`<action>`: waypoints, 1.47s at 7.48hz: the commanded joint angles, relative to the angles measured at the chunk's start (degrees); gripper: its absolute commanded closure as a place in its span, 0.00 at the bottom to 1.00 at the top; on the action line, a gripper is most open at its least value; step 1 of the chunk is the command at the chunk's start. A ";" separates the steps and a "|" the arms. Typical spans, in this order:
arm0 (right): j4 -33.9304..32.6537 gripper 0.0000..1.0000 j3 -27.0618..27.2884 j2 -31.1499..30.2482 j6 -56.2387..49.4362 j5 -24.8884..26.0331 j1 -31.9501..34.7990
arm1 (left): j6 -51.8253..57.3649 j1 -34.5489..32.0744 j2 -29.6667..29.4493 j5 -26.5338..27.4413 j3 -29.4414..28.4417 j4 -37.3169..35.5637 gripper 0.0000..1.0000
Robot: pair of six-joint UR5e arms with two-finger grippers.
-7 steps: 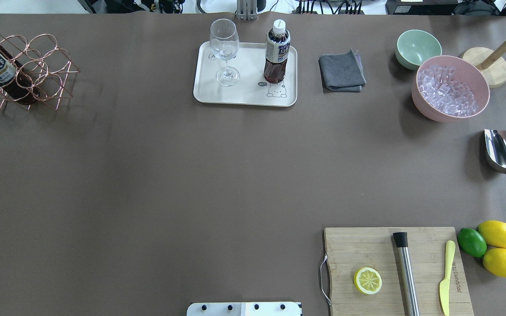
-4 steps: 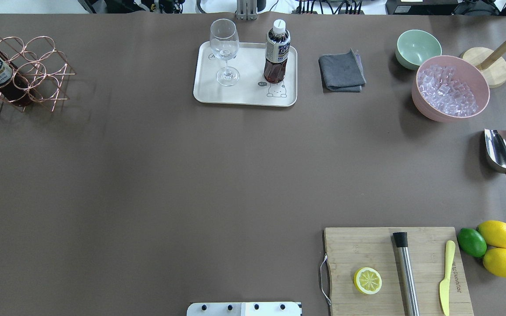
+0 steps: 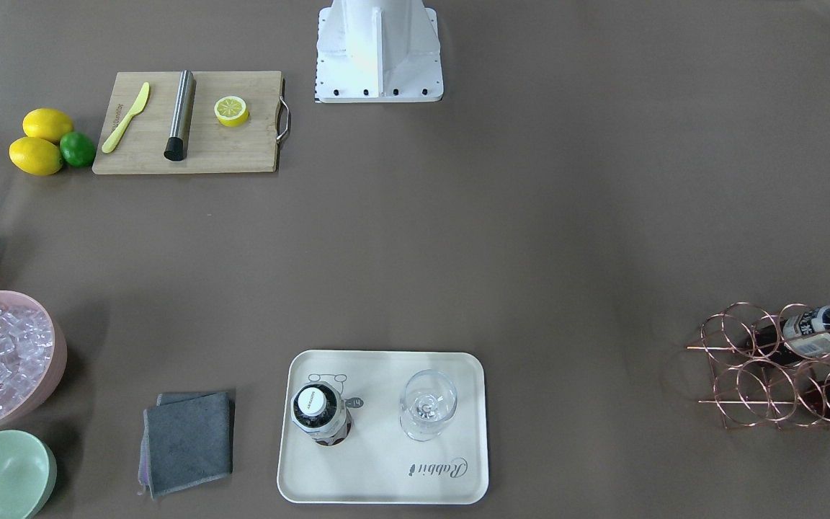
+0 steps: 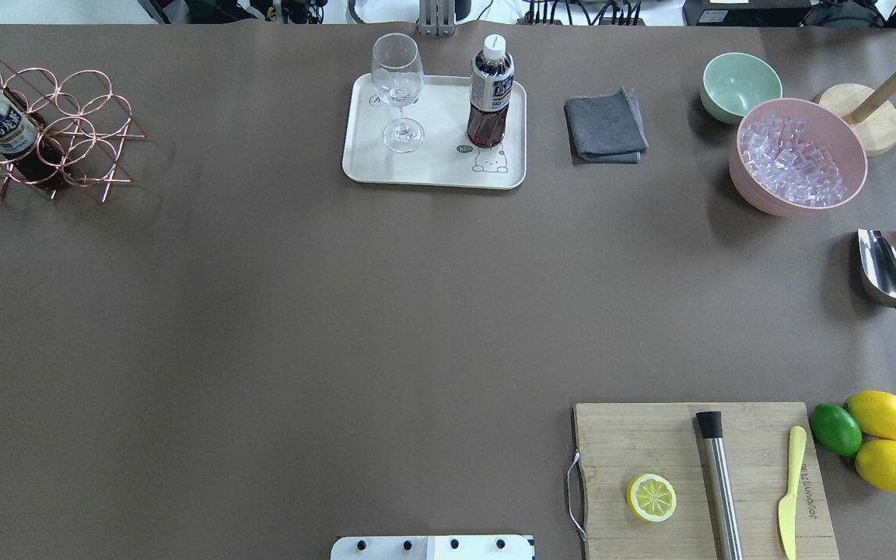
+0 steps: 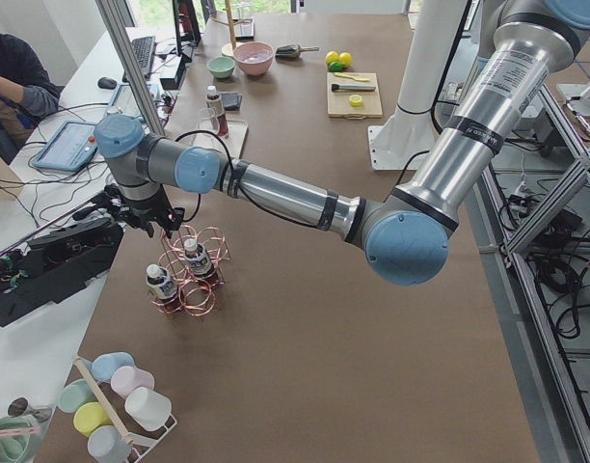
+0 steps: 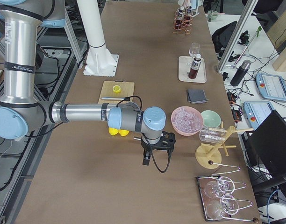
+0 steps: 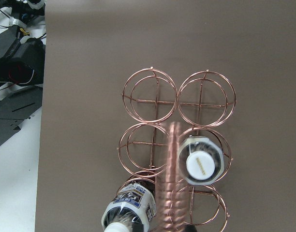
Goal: Take tea from basket to plate
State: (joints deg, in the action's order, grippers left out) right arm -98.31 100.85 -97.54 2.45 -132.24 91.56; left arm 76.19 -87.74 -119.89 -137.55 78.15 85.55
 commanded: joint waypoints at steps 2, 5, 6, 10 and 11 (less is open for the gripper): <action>-0.04 0.00 -0.48 0.07 0.19 -0.21 0.20 | -0.43 -0.76 -0.08 -0.26 1.82 -1.00 0.02; -0.04 0.00 -0.30 0.15 0.27 -0.56 0.29 | -15.01 -3.92 3.93 0.00 17.05 -14.84 0.02; -0.04 0.00 -0.30 0.15 0.19 -0.65 0.29 | -27.99 -3.93 10.58 0.00 24.61 -14.98 0.02; 0.05 0.00 -0.30 0.33 0.19 -0.47 0.20 | -62.37 -3.32 25.99 -5.07 25.83 -14.89 0.02; 0.05 0.00 -0.13 0.24 0.18 -0.47 0.20 | -64.92 -3.32 29.07 -4.75 24.52 -14.11 0.02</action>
State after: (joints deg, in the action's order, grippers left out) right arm -98.31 100.69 -97.28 2.69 -132.78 91.79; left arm 21.60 -91.10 -96.77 -140.85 104.18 70.66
